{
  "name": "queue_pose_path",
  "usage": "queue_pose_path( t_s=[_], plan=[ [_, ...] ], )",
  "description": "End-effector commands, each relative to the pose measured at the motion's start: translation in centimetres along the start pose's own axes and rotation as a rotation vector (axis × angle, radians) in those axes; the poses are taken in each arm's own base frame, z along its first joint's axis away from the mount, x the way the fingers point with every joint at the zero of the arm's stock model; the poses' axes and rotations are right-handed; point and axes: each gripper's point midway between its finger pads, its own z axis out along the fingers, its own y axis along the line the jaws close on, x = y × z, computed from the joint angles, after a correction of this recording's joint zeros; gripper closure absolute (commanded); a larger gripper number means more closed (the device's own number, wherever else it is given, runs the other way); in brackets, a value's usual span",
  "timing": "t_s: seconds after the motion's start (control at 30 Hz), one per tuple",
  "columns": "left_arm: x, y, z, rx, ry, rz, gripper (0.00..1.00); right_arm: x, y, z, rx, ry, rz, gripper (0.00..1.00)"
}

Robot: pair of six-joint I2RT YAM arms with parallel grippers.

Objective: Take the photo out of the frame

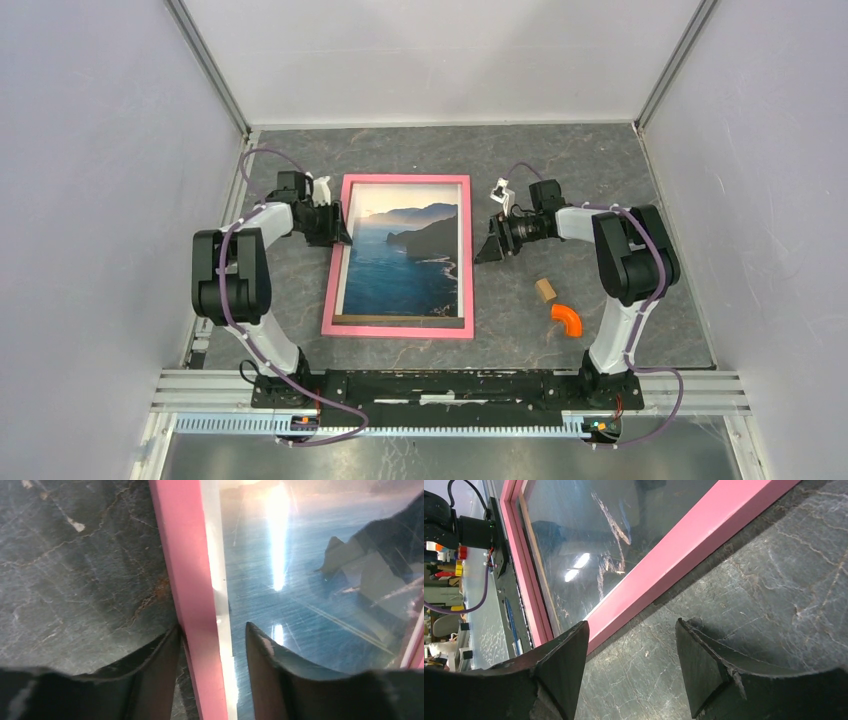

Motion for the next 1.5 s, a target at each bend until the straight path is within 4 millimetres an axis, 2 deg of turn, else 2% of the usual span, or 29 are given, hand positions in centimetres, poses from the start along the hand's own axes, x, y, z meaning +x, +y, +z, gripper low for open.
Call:
queue_pose_path(
  t_s=[0.0, 0.07, 0.2, 0.37, 0.6, 0.67, 0.77, 0.83, 0.9, 1.23, 1.47],
  plan=[
    [-1.1, 0.2, -0.2, -0.091, -0.033, -0.06, 0.51, 5.1, -1.9, 0.9, 0.113, 0.159, 0.108, 0.3],
    [-1.3, -1.0, -0.2, -0.096, -0.013, -0.049, 0.58, 4.7, -2.1, 1.1, 0.123, 0.16, 0.099, 0.3],
    [-2.2, -2.1, -1.3, -0.09, -0.045, -0.105, 0.74, 3.6, -2.8, 0.9, 0.152, 0.155, 0.084, 0.32],
    [-3.6, -3.4, -2.4, -0.102, -0.094, -0.123, 0.77, 2.0, -3.3, 0.6, 0.176, 0.129, 0.073, 0.36],
    [-3.6, -3.8, -0.1, -0.089, -0.043, -0.169, 0.77, -1.6, -6.7, -0.7, 0.333, 0.082, 0.024, 0.48],
    [-4.0, -3.3, 0.2, -0.1, -0.052, -0.15, 0.73, -1.5, -7.1, -0.7, 0.34, 0.09, 0.036, 0.49],
    [-4.1, -3.3, 0.5, -0.091, -0.051, -0.113, 0.46, -0.2, -7.4, -0.6, 0.35, 0.114, 0.058, 0.5],
    [-4.3, -3.2, 0.4, -0.09, -0.069, -0.085, 0.35, 0.5, -7.7, -0.9, 0.361, 0.125, 0.067, 0.5],
    [-4.5, -3.2, 0.3, -0.088, -0.089, -0.052, 0.31, 0.8, -7.9, -1.4, 0.372, 0.128, 0.078, 0.5],
    [-3.2, -4.1, 1.6, -0.033, -0.06, -0.004, 0.29, 1.1, -8.4, -3.5, 0.402, 0.106, 0.093, 0.49],
    [-2.0, -4.7, 3.2, -0.031, -0.013, 0.012, 0.28, 0.6, -8.1, -4.0, 0.393, 0.092, 0.096, 0.34]
  ],
)
